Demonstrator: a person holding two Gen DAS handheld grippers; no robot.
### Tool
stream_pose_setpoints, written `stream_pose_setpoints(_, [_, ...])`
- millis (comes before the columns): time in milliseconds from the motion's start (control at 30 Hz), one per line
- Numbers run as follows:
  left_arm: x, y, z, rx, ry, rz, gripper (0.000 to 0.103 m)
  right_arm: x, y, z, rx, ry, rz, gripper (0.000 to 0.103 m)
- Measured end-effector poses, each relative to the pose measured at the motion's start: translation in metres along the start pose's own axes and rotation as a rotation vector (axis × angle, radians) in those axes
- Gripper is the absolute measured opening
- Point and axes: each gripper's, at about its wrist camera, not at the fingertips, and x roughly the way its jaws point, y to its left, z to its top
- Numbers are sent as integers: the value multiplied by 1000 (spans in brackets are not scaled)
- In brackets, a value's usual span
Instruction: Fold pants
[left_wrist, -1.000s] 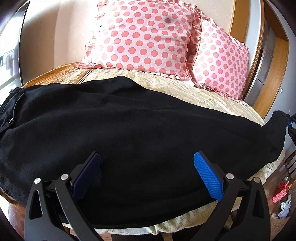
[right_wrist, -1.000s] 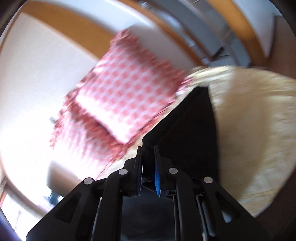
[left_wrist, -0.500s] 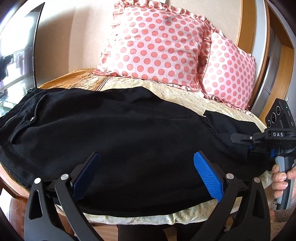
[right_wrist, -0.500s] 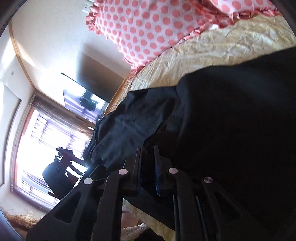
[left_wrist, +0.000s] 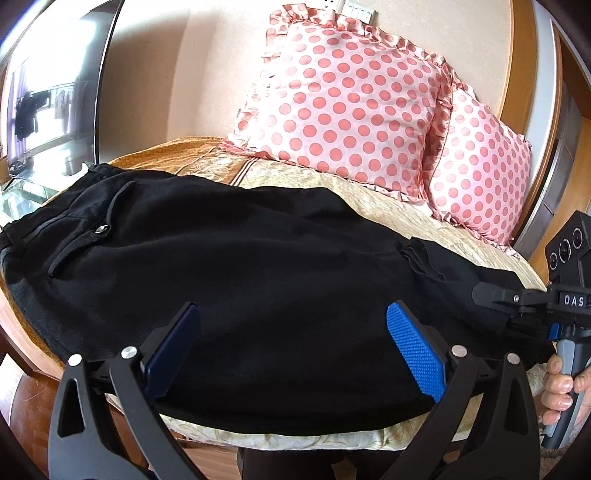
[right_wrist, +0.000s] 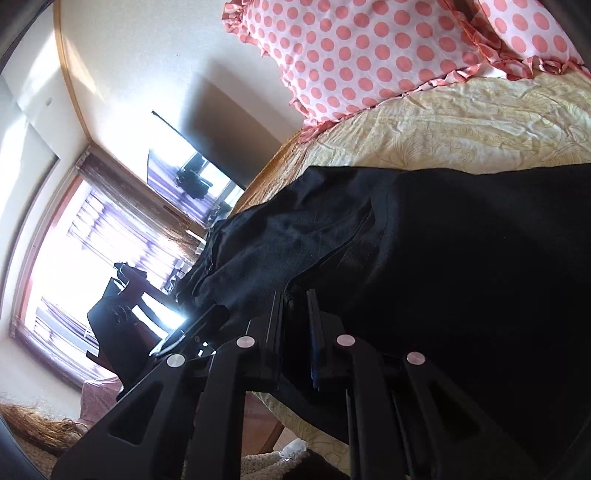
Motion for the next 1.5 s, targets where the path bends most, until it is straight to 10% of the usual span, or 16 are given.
stream_pose_setpoints(167, [-10,19,4,-52,-34,53,101,10,4,-10,1,17,18,12])
stream_pose_setpoints(300, [-19,38,7,-96,-53,107,101,23,20,-17,-146,70,-124,15])
stream_pose_setpoints(567, [-51,99,10,-263,-116,242,101,23,52,-28,-298,78,-46,77])
stream_pose_setpoints(800, [-72,152,10,-457,-133,258,101,28,54,-32,-317,89,-59,79])
stream_pose_setpoints(1200, [-62,237,-9,-887,-53,-55,99,33,49,-39,-325,144,-49,87])
stream_pose_setpoints(1500, [-49,238,-10,-931,-34,-108,93,32,50,-40,-328,153,-34,91])
